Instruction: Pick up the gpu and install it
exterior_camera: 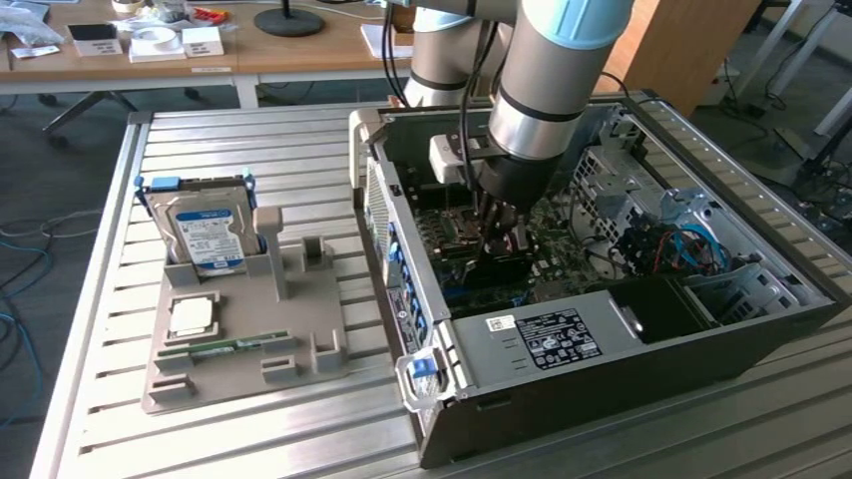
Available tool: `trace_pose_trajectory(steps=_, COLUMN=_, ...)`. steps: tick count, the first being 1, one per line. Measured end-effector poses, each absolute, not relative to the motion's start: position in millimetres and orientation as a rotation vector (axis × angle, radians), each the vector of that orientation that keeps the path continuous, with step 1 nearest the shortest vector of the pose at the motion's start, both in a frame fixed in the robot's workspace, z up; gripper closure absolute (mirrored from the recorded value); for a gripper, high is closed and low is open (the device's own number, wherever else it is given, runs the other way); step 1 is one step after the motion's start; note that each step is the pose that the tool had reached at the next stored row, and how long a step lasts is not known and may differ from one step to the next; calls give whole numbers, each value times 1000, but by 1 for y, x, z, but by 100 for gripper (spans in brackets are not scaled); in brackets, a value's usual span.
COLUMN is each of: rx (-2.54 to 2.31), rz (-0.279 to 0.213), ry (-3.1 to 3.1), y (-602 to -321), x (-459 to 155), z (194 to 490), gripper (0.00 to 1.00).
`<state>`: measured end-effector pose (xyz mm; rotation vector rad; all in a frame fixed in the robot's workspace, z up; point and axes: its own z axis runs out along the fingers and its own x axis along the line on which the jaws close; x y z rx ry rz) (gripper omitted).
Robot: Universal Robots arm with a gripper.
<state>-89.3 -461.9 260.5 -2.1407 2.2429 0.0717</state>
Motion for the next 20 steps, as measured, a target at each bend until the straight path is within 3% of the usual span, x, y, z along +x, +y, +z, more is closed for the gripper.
trace_pose_trajectory(steps=20, rx=-2132, rz=92, ry=2233, y=-462, x=-89, z=279, gripper=89)
